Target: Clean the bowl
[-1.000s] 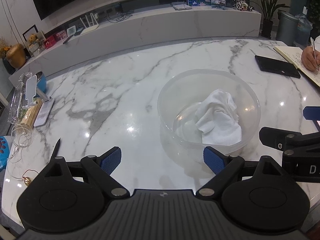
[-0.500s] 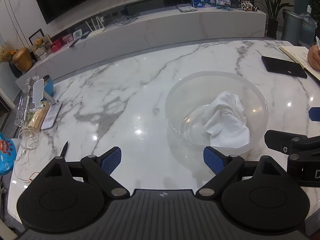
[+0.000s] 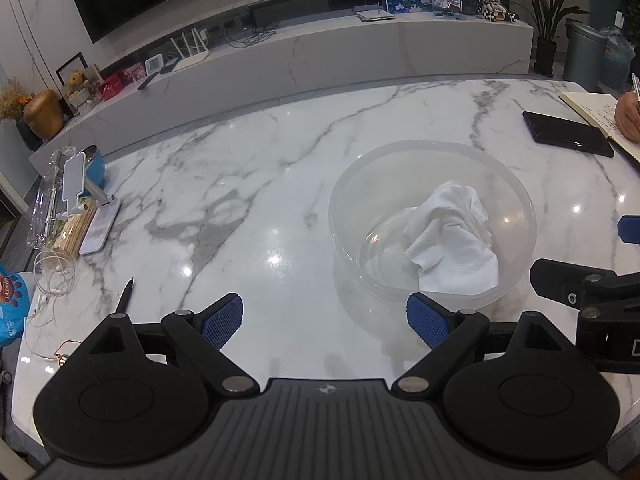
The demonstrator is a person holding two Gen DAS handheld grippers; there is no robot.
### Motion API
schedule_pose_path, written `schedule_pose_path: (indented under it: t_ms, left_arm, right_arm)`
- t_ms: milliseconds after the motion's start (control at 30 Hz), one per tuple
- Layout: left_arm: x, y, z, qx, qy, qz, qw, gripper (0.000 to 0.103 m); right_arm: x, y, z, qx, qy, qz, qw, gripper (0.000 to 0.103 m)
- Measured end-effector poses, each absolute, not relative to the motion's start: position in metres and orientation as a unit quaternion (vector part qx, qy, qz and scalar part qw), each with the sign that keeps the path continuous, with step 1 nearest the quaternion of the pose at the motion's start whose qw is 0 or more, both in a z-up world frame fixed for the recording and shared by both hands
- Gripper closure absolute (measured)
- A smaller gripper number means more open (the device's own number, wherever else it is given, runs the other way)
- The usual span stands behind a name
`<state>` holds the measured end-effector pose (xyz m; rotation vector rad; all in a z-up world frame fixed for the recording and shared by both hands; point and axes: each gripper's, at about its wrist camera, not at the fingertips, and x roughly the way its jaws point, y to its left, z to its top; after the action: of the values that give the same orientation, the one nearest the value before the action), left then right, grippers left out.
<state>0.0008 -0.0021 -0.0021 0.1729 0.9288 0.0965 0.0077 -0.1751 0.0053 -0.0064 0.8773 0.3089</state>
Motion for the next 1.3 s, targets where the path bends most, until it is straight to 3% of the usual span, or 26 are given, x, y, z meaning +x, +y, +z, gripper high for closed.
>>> schedule_pose_path:
  t_ms: [1100, 1300]
  left_arm:
    - [0.006, 0.01, 0.002, 0.043, 0.447, 0.041, 0.893, 0.013]
    - [0.019, 0.023, 0.004, 0.011, 0.444, 0.038, 0.895, 0.015]
  right_arm:
    - [0.016, -0.184, 0.009, 0.01, 0.407, 0.144, 0.902, 0.006]
    - [0.017, -0.189, 0.011, 0.023, 0.389, 0.159, 0.907, 0.017]
